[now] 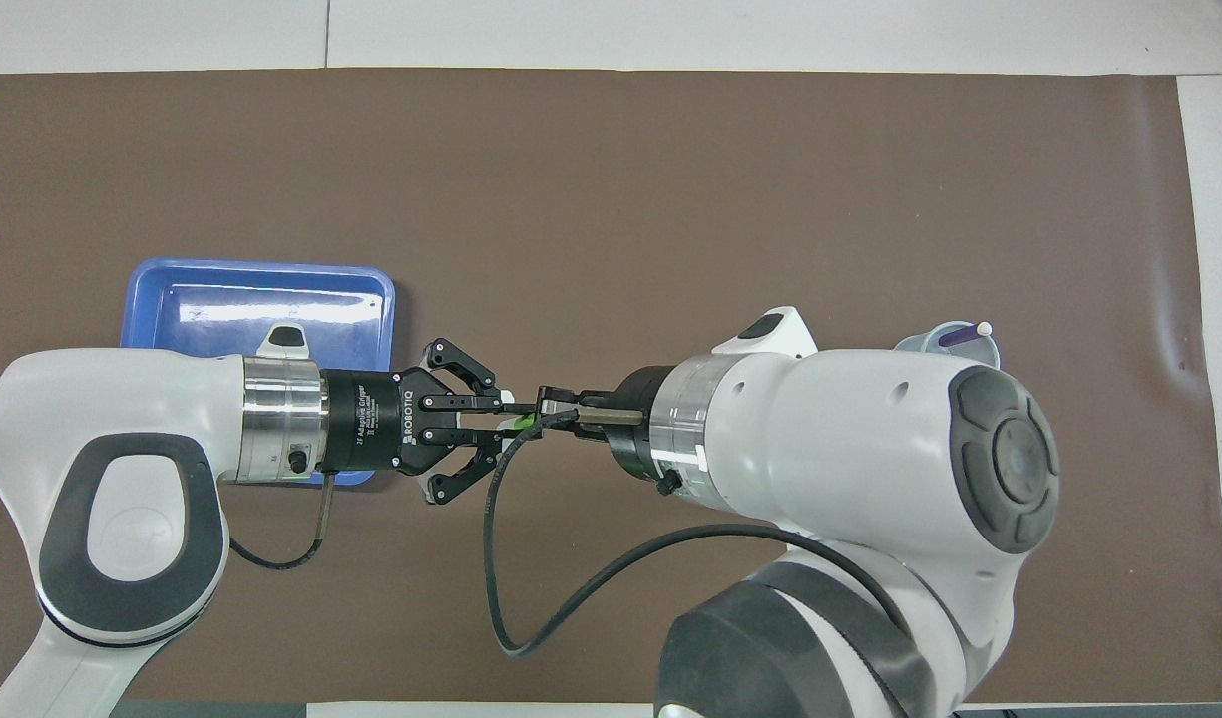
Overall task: Transfer and insert pens with both arms
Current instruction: 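Carry the green pen to the cup while the left gripper withdraws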
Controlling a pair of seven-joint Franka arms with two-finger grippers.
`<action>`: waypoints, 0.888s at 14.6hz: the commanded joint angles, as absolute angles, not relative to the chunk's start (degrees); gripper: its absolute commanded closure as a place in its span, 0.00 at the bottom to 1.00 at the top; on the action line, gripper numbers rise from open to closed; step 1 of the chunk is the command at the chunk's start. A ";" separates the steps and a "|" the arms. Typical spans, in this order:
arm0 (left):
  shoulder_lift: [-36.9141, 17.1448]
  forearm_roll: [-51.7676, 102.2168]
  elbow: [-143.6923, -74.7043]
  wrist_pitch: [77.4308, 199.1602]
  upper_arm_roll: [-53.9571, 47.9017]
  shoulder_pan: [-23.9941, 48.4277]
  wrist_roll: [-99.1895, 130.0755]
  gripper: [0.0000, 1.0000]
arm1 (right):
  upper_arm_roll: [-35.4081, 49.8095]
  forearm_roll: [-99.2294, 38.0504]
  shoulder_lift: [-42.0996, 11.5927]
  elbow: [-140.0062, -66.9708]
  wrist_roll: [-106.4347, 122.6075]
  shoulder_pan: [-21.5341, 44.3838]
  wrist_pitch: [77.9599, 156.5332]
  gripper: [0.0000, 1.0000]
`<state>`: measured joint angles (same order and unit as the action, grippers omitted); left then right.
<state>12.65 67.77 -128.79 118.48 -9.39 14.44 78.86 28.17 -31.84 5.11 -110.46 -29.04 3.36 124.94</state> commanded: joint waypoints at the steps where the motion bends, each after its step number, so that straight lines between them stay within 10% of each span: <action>1: 15.03 65.15 -130.34 119.80 -9.05 14.86 79.28 0.00 | 24.71 -27.44 7.73 -111.53 -28.92 2.64 120.86 1.00; 13: 9.94 23.57 -119.99 106.80 -8.61 0.28 35.29 0.00 | 5.63 -0.46 10.72 -118.30 2.88 2.46 113.38 1.00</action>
<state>12.60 28.41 -124.84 111.43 -8.54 2.97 43.29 7.06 -3.55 8.87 -116.28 -2.48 2.71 113.54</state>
